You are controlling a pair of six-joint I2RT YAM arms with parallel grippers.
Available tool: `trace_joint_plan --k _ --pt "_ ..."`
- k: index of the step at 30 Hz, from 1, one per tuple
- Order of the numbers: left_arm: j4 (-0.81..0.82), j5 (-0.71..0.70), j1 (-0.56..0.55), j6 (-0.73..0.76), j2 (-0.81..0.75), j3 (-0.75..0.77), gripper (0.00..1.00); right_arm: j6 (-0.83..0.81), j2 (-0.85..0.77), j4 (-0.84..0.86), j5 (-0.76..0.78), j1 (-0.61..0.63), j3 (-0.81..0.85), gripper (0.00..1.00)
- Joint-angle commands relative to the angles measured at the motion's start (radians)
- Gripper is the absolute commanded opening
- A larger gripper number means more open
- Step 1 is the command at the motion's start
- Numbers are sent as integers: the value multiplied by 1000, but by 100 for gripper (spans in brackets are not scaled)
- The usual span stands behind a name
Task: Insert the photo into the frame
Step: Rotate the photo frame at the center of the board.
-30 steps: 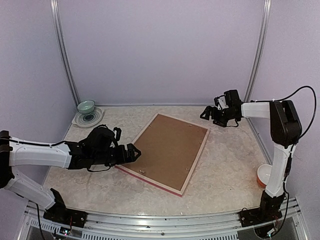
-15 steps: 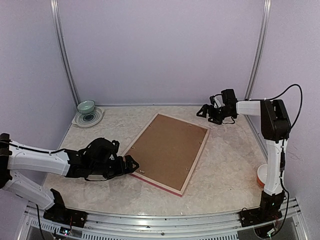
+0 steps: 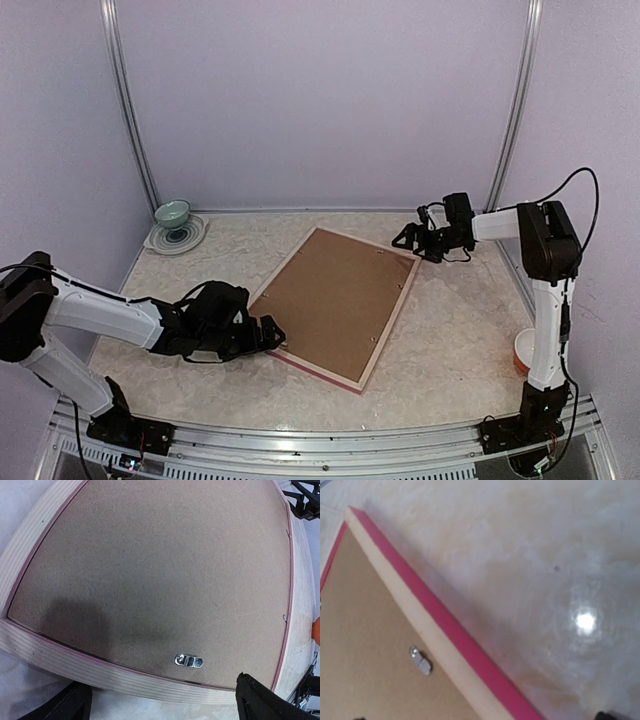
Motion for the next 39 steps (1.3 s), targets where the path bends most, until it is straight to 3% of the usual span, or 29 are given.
trace_joint_plan --k 1,22,39 --pt "27 7 29 26 47 26 99 34 -47 12 -49 14 -97 99" --pt "39 43 184 173 171 118 99 99 -391 115 70 97 -541 99" --pt "1 155 330 294 344 315 99 106 -584 115 93 177 -733 99"
